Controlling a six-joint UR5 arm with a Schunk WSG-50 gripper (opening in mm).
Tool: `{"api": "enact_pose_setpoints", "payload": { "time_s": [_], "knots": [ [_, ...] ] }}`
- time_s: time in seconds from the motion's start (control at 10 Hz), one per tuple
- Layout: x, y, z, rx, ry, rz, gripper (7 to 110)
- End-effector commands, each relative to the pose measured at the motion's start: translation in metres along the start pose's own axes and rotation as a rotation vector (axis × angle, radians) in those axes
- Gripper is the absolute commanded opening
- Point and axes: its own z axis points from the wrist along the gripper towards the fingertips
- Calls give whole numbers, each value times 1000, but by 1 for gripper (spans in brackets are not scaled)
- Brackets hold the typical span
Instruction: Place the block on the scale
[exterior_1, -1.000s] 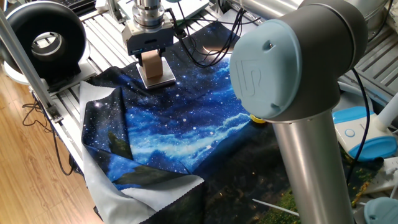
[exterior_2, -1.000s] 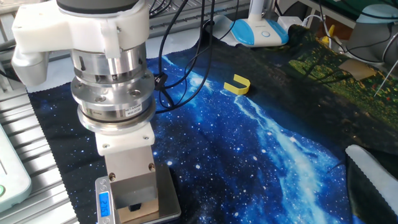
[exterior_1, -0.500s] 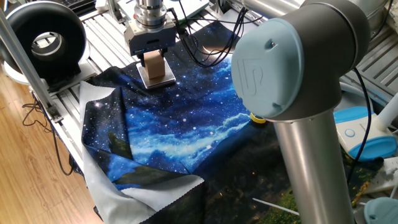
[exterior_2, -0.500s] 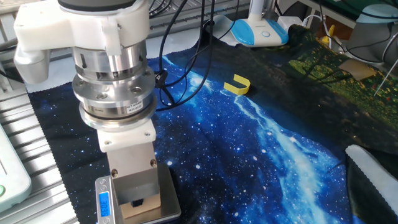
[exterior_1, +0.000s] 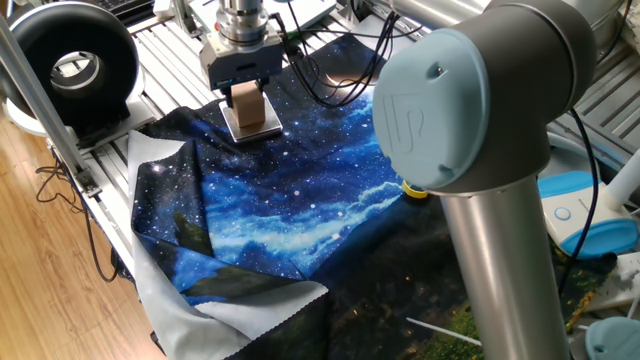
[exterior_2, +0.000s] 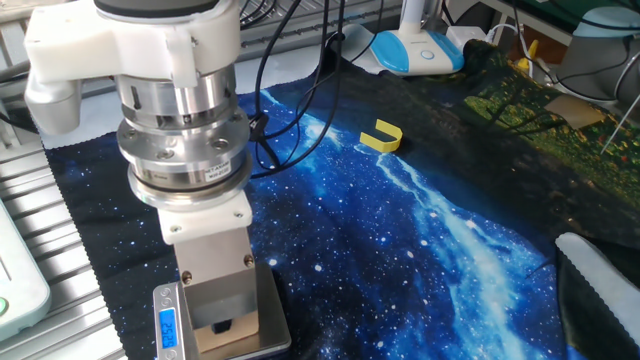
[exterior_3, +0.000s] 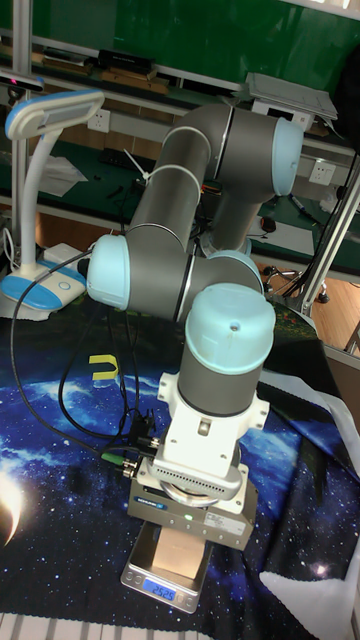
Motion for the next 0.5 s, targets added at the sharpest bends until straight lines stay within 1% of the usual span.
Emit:
{"api": "enact_pose_setpoints", "payload": {
  "time_s": [0.0,0.1,0.2,0.3,0.4],
  "knots": [
    [2,0,0,-27,3,-12,44],
    [2,-2,0,-26,4,-22,66],
    [6,3,0,-48,17,-38,66],
    [6,4,0,-55,20,-44,66],
    [5,2,0,-46,13,-47,88]
  ]
}}
